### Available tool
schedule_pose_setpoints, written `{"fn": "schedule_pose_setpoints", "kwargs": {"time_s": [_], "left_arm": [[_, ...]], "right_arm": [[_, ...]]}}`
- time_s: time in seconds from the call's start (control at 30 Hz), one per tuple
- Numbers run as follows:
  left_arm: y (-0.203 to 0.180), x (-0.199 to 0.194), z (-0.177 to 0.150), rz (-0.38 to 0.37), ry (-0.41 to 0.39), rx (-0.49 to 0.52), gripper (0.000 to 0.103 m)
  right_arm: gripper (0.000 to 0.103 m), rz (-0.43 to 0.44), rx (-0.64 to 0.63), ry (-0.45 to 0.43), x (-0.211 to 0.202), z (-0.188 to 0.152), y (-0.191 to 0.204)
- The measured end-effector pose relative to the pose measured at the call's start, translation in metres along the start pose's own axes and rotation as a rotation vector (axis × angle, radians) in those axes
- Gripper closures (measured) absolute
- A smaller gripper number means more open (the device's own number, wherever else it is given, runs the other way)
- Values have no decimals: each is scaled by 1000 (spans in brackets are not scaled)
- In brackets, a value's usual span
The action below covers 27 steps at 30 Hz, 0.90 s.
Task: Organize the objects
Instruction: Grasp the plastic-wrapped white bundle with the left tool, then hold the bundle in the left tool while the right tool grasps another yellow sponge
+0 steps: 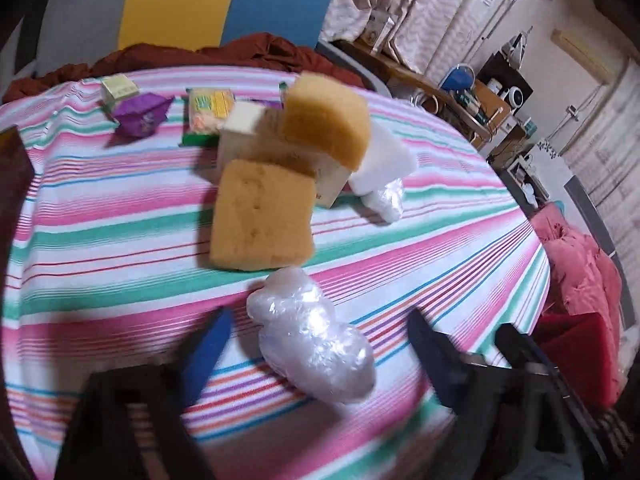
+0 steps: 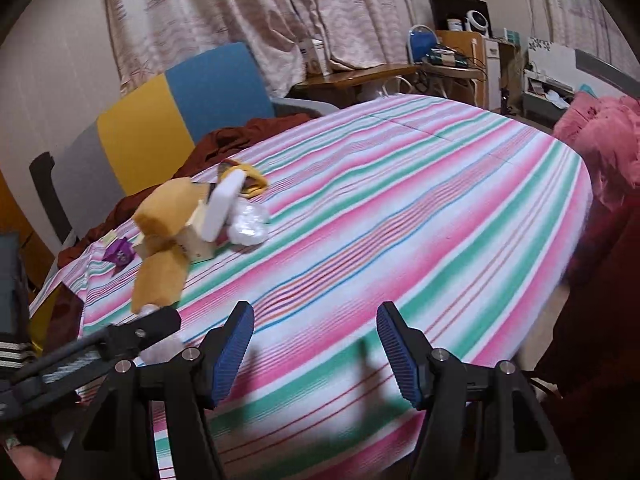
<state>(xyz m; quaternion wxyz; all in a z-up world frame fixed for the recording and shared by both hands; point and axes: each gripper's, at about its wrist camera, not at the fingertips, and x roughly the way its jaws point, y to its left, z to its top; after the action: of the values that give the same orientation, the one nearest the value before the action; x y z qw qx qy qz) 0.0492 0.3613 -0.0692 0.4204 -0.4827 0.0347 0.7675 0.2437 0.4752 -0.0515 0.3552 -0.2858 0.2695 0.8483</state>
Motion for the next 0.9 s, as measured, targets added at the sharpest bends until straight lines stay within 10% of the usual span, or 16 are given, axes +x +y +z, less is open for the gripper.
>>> {"fn": "schedule_pose_setpoints", "kwargs": {"time_s": [0.13,0.67,0.9], "left_arm": [[3,0,-5,44,-45,75,60],[65,-35,-42,211,-211,189,66],[75,-40,-45,152,-244,147,67]], "right_arm": [[38,7,17,6,2,-1,-3],[38,233,-160,120,50,-3,102],[38,228,-307,132,89,5,157]]}}
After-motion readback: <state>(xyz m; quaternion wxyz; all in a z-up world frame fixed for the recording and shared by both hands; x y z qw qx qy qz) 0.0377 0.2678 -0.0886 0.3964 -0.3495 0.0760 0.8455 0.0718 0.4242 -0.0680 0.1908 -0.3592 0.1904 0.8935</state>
